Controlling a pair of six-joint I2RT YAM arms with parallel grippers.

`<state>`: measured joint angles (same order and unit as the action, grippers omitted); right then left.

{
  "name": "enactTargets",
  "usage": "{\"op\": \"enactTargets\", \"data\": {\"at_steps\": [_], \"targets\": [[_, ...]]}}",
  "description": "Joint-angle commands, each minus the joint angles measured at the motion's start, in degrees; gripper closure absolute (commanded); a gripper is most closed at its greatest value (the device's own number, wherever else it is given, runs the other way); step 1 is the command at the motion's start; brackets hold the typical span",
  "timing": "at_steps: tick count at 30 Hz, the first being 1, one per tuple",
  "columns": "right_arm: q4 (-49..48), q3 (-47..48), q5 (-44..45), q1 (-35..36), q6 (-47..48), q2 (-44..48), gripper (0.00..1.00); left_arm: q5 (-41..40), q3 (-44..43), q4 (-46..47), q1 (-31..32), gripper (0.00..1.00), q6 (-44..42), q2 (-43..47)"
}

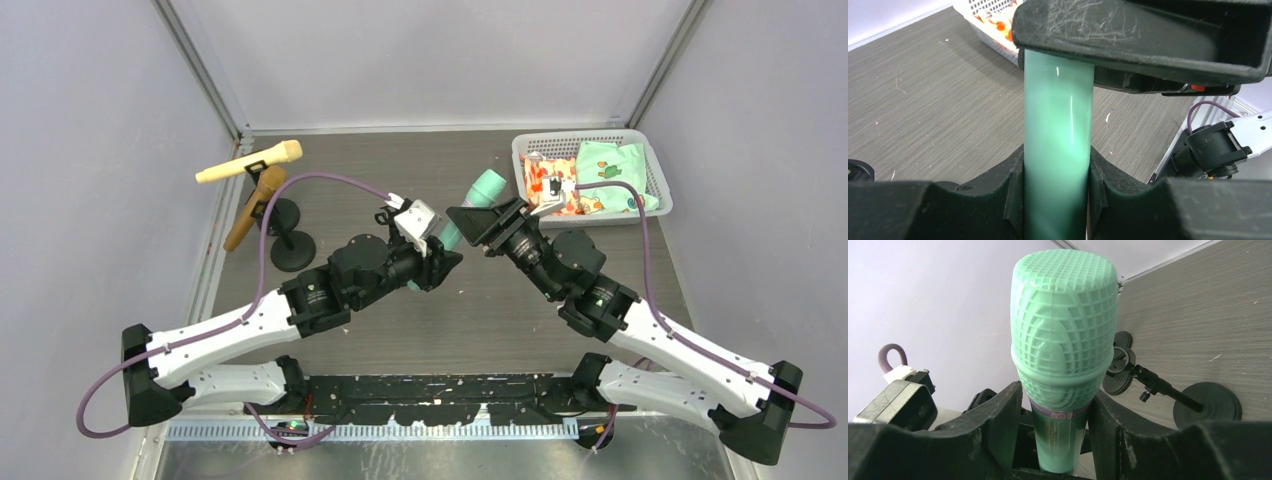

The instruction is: Attach the microphones to the stand

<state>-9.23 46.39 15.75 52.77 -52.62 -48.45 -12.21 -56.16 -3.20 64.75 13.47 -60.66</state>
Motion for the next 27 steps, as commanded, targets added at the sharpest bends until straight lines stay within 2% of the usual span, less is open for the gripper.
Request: {"op": "enactTargets", "data": {"at_steps": [1,12,14,16,18,20,24,27], "targets": [[-4.2,2.8,-1.0,0.2,0.4,-1.5,0.45,1.5,0.5,2.4,-0.2,1.0,0.1,1.0],[-5.3,3.3,-0.9,0.2,0.4,-3.9,0.46,3.2,0.4,2.4,-0.2,1.0,0.6,1.6],[-5.7,3.0,-0.7,0.2,0.6,-3.9,0.51,3.0,0.9,2.4,-0.2,1.0,0.7,2.0],[-6.1,2.5,-0.1,0.2,1.0,-3.8,0.64,1.7,1.6,2.3,-0.2,0.99,1.0,2.7],[-6.6,1.8,1.1,0.2,1.2,-3.0,0.77,0.0,2.7,2.0,-0.2,0.9,1.4,3.7],[-7.5,0.7,2.4,0.2,1.6,-2.1,0.87,-2.7,3.9,1.6,-0.2,0.72,1.8,4.9],[-7.6,-1.3,6.3,0.2,3.3,1.1,0.98,-8.7,7.6,1.4,-0.3,0.35,2.3,8.3],[-5.5,-1.6,8.7,0.1,5.1,3.0,0.99,-11.8,10.8,1.1,-0.6,0.22,2.1,11.1]]}}
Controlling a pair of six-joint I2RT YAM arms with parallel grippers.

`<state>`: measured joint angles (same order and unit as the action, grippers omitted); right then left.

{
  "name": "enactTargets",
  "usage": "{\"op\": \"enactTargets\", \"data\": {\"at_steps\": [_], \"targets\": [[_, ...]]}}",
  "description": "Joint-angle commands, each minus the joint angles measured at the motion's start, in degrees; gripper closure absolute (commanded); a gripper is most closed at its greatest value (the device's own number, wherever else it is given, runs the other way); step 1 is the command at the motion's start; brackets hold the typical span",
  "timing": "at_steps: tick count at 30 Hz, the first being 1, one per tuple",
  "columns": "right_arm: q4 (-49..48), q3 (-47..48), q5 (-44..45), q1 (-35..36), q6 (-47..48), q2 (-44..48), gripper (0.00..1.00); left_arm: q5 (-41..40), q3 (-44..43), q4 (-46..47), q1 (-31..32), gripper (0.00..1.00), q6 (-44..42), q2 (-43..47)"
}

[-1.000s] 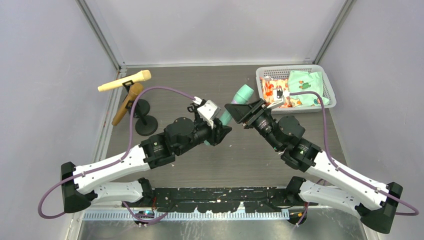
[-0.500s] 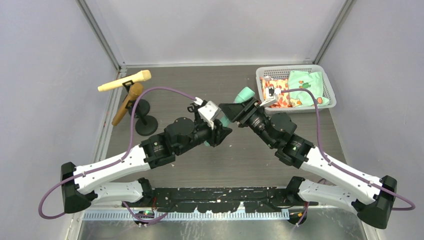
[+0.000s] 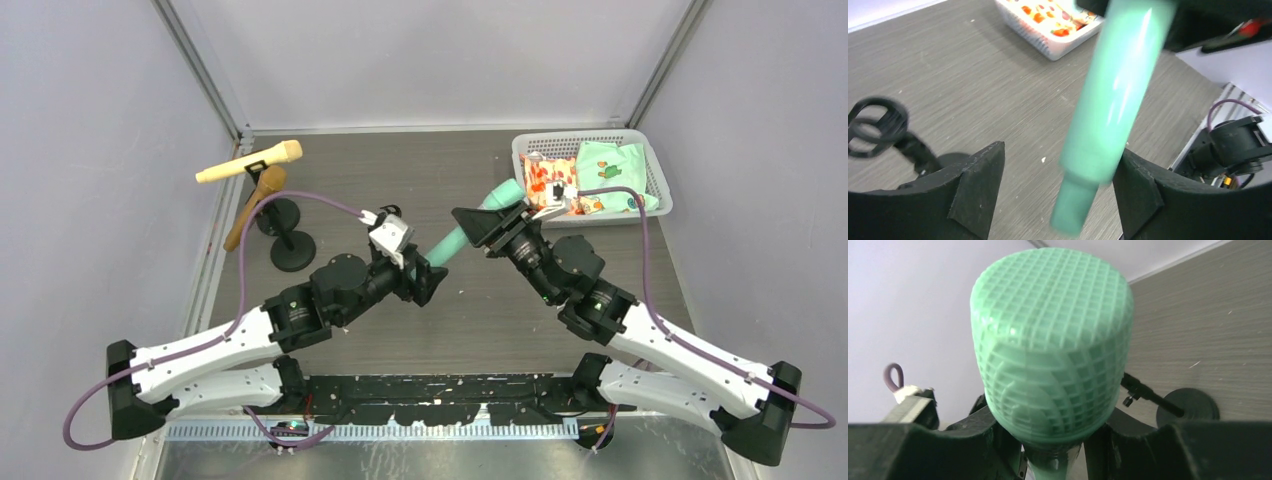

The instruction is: Attach the microphones to the stand

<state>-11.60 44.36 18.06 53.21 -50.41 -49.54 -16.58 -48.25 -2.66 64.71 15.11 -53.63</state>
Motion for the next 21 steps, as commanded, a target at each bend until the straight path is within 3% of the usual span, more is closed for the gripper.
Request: {"op": "enactTargets", "data": {"at_steps": [1,12,17,21], "targets": [[-2.0,0.8,7.1,-0.4,3.9,4.5,0.99,-7.8,4.0,0.6,-0.9,0.21,0.3,4.9],[9.7,4.6,8.8,-1.4,8.4,4.2,0.99,-5.7,21.3,12.7,-9.9,0.18,-1.1,14.7],[13.9,4.6,9.0,-1.5,8.7,5.5,0.99,-8.9,28.5,27.2,-13.2,0.19,-6.4,13.6],[16.7,4.6,9.1,-1.4,8.7,6.9,0.99,-5.8,31.2,39.0,-18.5,0.2,-7.5,8.5]]}}
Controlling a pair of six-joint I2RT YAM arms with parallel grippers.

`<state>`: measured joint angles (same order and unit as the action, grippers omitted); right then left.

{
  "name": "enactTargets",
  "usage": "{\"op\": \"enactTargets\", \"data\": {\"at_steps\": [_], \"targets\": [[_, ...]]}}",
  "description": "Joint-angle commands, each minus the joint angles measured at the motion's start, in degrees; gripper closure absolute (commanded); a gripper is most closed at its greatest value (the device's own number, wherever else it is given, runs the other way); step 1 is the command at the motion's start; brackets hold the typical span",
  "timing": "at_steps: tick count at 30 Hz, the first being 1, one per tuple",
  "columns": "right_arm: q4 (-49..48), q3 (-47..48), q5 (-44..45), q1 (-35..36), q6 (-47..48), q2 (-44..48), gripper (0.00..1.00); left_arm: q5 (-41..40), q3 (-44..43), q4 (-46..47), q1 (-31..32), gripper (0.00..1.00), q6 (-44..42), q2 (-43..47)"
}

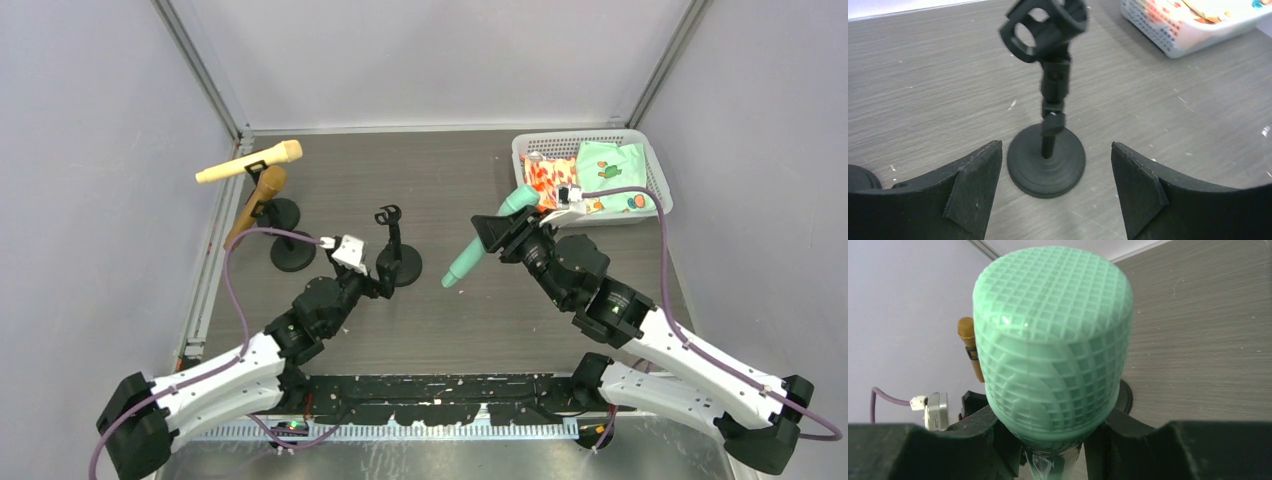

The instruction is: Attach the microphones to the stand

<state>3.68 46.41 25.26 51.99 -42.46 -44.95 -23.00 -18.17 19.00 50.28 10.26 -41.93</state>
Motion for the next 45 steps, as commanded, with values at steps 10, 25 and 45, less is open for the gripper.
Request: {"op": "enactTargets", "data": {"at_steps": [10,25,45], "targets": [[7.2,3.0,2.6,-0.3,1.4,5.3,0.99,14.4,-0.5,39.0,-15.2,0.24,-1.7,-22.8],[12.3,3.7,3.9,-0.4,1.8,8.0,0.99,27.9,-3.2,52.4,-19.3,0.33,4.1,-38.5],[13.4,2.5,4.1,-0.3,1.4,8.6,0.99,3.1,-5.1,44.5,-4.5,0.23,-2.7,-32.7]]}}
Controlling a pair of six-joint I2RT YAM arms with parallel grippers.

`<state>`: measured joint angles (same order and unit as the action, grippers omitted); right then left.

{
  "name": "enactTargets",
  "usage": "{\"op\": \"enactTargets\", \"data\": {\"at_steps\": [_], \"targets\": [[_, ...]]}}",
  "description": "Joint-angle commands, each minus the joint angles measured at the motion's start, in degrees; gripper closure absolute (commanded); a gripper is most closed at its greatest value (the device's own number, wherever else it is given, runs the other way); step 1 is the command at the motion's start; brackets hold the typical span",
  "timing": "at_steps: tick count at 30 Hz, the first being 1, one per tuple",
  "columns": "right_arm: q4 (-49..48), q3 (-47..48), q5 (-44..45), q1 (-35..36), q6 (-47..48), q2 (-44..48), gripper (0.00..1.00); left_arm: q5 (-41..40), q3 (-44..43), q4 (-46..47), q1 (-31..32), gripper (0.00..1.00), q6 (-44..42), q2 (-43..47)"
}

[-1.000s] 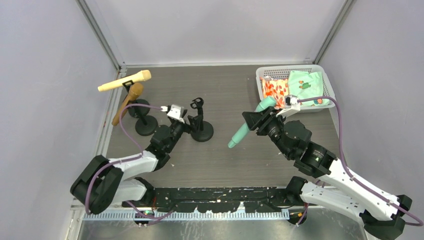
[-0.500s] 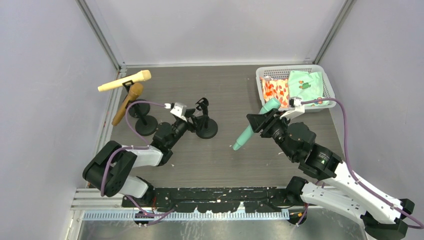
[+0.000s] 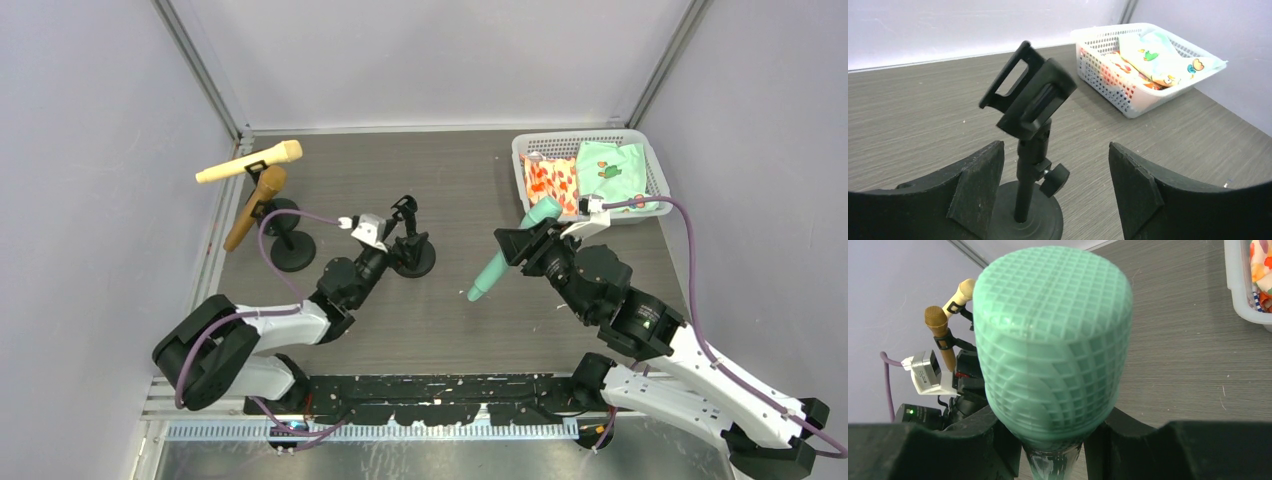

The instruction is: Attach the microphones to the stand

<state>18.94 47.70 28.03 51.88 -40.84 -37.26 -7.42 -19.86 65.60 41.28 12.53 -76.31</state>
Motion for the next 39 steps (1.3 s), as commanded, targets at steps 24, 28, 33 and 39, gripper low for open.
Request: {"op": "enactTargets", "data": {"at_steps": [24,28,33,39], "targets": [[4.8,1.8,5.0,-0.2,2.5,6.8,0.99,-36.4,-18.6,-0.7,10.1,0.61,-8.9,-20.5],[3.0,1.1,5.2,-0.2,3.1,7.1,0.99,-32.6,-15.9,-1.6,10.1,0.78,-7.5,-18.6],[-4.7,-2.8,4.6,-0.2,5.4,9.5,0.99,-20.7,-10.5,-0.4,10.1,0.87,-6.2,-15.0],[-18.4,-8.0,2.6,-0.2,13.9,10.8,0.99,-1.9,-7.1,-0.5,10.1,0.93,2.6,-12.3]]}}
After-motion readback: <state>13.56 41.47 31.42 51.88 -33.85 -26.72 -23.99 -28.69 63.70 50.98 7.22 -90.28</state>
